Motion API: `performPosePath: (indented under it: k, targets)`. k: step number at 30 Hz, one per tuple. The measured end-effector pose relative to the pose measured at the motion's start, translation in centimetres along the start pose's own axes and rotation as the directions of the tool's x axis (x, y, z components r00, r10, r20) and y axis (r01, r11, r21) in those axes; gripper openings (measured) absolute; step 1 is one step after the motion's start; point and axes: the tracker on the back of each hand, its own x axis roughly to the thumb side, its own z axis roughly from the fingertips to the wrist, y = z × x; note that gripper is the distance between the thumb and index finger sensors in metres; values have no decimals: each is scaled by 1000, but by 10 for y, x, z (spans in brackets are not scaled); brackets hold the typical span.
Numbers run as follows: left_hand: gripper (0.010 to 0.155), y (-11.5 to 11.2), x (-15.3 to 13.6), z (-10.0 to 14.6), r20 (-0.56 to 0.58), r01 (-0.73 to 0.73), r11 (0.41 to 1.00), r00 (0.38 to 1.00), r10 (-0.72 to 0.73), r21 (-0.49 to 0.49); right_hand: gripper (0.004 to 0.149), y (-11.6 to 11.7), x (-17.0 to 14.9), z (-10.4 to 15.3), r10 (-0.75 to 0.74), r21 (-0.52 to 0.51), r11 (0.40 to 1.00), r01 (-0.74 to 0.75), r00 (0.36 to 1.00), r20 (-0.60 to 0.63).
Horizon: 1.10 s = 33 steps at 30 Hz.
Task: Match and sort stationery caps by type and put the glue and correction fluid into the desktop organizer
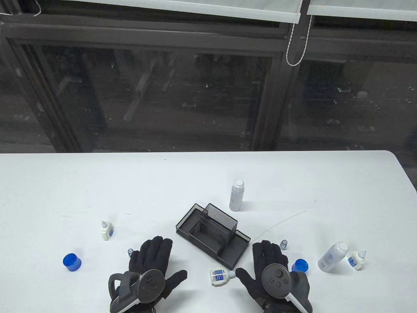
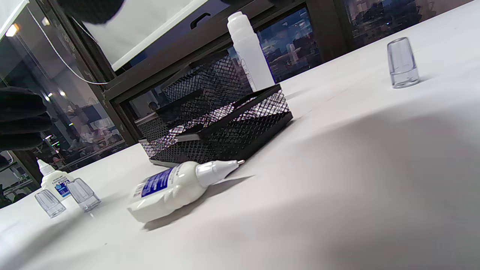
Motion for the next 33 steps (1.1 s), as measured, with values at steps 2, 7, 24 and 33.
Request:
performPosePath:
  k: [2,7,24,33]
  targets:
    - [93,0,0,0,-1,-5,1000,1000,5,-3,87,0,-1,0,-18,-1,1000,18,1000,0]
    - [93,-1,-1,-2,2,-19,1000,1000,19,-10,87,-6,1,3,-115,-20,993,115,993,27]
    - [93,0,-6,-1,-5,-64,998,998,64,0,95,-121,-79,15,-150,-405,914,-19,912,-381]
    - [93,-2,-9,-1,-20,-78,997,997,78,-6,100,-92,-148,22,-389,-482,866,131,783,-486]
